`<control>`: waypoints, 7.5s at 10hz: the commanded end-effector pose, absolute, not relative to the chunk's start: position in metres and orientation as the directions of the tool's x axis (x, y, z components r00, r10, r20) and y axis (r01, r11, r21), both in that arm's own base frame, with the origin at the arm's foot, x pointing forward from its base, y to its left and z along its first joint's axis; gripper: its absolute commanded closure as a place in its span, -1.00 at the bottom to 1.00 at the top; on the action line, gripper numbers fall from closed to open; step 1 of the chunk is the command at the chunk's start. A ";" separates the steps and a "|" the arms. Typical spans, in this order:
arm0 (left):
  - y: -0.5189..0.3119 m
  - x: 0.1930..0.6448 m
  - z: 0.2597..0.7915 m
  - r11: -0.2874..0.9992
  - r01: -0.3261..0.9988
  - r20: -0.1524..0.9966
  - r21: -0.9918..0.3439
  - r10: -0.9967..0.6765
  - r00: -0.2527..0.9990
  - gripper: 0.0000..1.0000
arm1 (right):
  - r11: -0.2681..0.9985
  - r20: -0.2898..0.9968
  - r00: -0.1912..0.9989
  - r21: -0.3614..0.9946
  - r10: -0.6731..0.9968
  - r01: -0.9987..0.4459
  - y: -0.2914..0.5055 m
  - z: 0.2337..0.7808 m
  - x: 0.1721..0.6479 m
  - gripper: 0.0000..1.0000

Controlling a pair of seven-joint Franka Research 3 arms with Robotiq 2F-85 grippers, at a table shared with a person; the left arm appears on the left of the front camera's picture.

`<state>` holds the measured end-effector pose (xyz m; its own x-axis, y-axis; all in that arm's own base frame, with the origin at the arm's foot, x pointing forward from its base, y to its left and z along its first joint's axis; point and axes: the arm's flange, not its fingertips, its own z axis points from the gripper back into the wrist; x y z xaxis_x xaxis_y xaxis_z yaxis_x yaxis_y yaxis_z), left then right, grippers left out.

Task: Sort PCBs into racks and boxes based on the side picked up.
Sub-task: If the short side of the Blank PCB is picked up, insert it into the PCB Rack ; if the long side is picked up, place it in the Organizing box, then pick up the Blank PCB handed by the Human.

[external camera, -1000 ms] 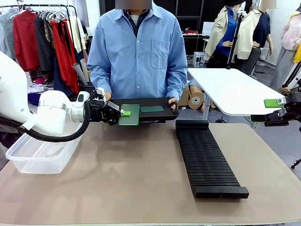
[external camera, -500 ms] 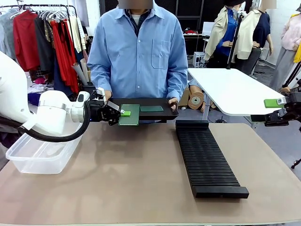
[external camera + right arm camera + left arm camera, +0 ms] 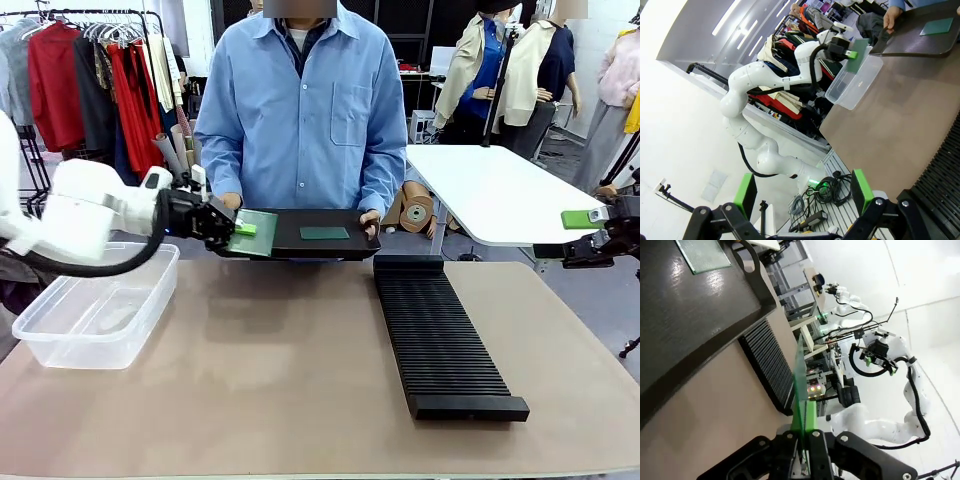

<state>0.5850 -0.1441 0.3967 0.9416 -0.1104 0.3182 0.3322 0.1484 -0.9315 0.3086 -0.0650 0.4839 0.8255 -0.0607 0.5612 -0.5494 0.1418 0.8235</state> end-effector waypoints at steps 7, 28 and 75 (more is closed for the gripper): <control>-0.049 0.537 0.489 0.651 0.223 0.130 -0.725 -0.189 0.973 1.00 | 0.138 0.569 0.820 0.818 -0.055 -0.559 -0.066 0.488 0.311 -1.00; 0.007 0.572 0.389 0.937 0.177 0.075 -0.301 -0.162 0.984 1.00 | 0.138 0.569 0.820 0.818 -0.055 -0.559 -0.066 0.488 0.311 -1.00; 0.057 0.564 0.455 0.464 0.404 0.424 -0.788 -0.066 0.903 -1.00 | 0.138 0.569 0.820 0.818 -0.055 -0.559 -0.066 0.488 0.311 -1.00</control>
<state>0.5692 0.0516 0.4615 0.9229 -0.0656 0.3795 0.3542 0.5317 -0.7693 0.3087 -0.0651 0.4839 0.8256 -0.0607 0.5609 -0.5492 0.1416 0.8236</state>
